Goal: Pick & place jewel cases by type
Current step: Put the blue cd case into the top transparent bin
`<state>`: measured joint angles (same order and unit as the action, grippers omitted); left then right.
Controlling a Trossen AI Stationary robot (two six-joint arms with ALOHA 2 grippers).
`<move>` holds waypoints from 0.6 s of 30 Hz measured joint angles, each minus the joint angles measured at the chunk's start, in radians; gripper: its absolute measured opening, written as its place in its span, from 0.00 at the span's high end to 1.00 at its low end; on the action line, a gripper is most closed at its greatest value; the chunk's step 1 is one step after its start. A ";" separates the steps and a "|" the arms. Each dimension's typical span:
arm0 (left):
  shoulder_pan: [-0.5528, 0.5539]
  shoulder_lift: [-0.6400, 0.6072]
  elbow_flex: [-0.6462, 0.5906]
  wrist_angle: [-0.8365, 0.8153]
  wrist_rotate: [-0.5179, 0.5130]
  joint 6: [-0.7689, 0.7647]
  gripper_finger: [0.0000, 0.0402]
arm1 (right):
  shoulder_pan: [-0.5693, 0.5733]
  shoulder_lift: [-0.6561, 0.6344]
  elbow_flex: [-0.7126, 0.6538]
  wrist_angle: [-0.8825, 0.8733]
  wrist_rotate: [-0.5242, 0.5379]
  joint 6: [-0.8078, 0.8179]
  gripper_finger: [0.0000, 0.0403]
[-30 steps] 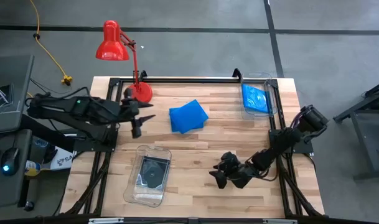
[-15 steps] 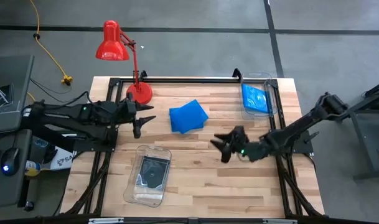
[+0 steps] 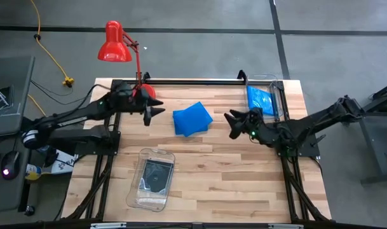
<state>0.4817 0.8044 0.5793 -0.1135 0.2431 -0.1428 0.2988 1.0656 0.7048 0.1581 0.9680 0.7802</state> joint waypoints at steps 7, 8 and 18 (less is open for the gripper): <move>0.170 0.249 0.000 0.147 0.287 -0.047 0.54 | -0.113 0.027 0.000 -0.108 -0.063 0.189 0.48; 0.185 0.282 0.000 0.162 0.311 -0.057 0.54 | -0.129 0.031 0.000 -0.122 -0.075 0.212 0.48; 0.225 0.532 0.033 0.240 0.476 -0.121 0.54 | -0.312 0.096 0.000 -0.229 -0.290 0.346 0.48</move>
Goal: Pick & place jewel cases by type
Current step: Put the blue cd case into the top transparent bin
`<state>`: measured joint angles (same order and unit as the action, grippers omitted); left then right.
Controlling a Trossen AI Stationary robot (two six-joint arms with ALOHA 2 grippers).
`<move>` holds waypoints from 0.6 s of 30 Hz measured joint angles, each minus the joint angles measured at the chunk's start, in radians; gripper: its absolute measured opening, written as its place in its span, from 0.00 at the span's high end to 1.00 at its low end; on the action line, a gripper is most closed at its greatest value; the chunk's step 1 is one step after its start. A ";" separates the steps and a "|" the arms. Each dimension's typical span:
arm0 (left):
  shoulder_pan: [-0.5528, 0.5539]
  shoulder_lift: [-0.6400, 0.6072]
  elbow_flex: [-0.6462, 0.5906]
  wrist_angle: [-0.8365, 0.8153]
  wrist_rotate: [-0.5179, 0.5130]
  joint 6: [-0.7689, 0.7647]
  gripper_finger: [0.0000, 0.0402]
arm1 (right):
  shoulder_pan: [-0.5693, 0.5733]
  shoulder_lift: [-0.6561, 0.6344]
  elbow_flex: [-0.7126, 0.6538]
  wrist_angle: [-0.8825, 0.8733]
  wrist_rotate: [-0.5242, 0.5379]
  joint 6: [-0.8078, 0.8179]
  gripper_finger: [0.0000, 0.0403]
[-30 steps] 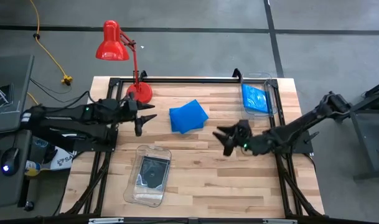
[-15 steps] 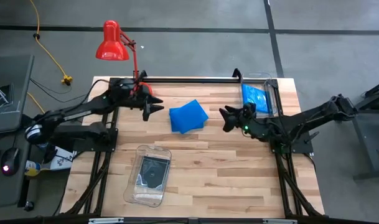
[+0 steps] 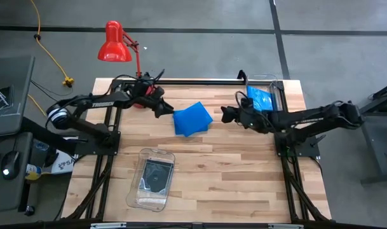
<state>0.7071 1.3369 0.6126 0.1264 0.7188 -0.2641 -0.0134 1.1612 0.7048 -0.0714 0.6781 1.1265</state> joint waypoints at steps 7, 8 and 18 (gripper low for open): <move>0.000 0.073 0.088 -0.008 -0.008 -0.111 0.54 | -0.125 0.057 0.000 -0.008 -0.179 -0.034 0.48; 0.000 0.076 0.099 -0.011 -0.022 -0.130 0.54 | -0.143 0.064 0.000 -0.009 -0.202 -0.035 0.48; -0.034 0.095 0.215 -0.154 -0.231 -0.138 0.54 | -0.237 0.136 0.000 -0.001 -0.376 -0.114 0.48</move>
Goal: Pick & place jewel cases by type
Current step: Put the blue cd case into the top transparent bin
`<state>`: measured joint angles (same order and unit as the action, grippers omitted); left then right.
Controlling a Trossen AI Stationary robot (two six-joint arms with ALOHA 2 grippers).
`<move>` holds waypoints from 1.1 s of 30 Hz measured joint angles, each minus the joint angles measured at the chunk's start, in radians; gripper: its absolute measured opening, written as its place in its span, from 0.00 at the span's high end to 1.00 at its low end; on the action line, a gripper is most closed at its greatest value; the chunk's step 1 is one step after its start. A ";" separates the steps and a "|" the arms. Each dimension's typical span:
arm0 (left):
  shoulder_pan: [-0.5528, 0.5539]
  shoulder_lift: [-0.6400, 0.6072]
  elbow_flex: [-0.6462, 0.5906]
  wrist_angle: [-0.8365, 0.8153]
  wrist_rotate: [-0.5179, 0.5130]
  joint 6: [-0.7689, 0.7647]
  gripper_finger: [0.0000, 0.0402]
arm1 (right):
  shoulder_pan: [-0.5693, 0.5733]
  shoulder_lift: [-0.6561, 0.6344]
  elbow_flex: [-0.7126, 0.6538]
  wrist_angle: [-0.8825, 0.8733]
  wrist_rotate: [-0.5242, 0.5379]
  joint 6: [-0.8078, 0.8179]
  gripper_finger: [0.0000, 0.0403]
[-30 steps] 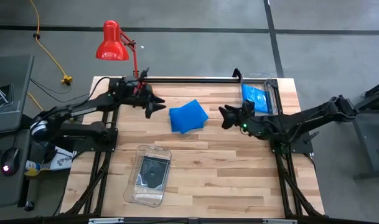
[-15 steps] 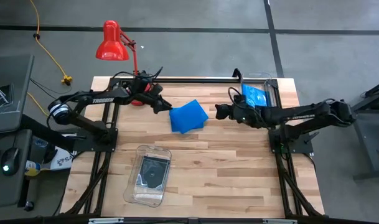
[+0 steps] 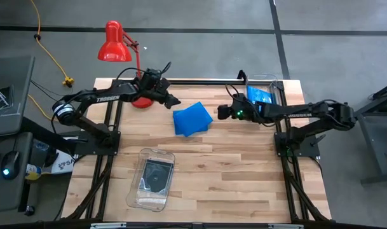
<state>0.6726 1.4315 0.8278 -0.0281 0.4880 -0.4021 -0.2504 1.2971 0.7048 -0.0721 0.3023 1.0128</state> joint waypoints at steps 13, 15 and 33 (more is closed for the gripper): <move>-0.113 0.010 0.007 -0.058 -0.349 -0.006 0.54 | 0.000 0.001 0.000 0.009 -0.036 -0.072 0.48; -0.131 0.022 0.007 -0.077 -0.360 -0.002 0.55 | 0.000 0.001 0.000 0.009 -0.044 -0.067 0.48; -0.189 0.107 0.007 -0.026 -0.341 -0.026 0.67 | 0.052 0.079 0.000 -0.028 -0.093 0.138 0.47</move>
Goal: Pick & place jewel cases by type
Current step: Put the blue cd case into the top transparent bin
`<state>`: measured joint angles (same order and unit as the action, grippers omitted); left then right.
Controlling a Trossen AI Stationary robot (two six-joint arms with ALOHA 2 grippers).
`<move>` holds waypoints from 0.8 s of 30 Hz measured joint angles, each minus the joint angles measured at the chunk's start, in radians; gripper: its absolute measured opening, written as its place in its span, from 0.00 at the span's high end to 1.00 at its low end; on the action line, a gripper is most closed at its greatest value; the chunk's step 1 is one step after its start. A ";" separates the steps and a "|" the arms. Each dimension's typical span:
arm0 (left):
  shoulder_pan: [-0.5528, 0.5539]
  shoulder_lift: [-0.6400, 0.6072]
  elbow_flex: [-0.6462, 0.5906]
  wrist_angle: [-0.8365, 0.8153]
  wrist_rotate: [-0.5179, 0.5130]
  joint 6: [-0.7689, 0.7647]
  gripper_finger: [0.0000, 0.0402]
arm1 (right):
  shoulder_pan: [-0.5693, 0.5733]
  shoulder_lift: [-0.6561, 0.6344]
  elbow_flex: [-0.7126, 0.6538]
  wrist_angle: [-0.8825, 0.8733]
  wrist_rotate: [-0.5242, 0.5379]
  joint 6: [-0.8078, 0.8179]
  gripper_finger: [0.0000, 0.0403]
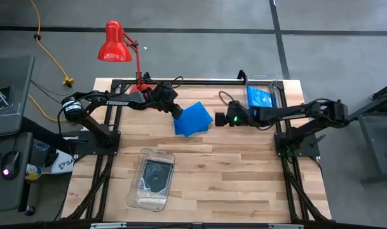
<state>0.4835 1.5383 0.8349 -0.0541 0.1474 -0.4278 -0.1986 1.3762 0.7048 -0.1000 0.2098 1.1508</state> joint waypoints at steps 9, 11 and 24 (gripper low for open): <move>0.000 0.000 0.000 0.000 0.020 0.004 0.67 | 0.056 0.141 0.000 0.100 0.027 0.102 0.46; 0.000 0.000 0.000 -0.001 0.021 0.004 0.67 | 0.056 0.159 0.000 0.128 0.026 0.103 0.46; 0.000 0.005 0.000 -0.007 0.024 0.012 0.67 | 0.056 0.197 0.000 0.142 0.046 0.151 0.46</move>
<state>0.4835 1.5429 0.8345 -0.0611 0.1713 -0.4163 -0.1422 1.5732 0.7048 0.0422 0.2560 1.3014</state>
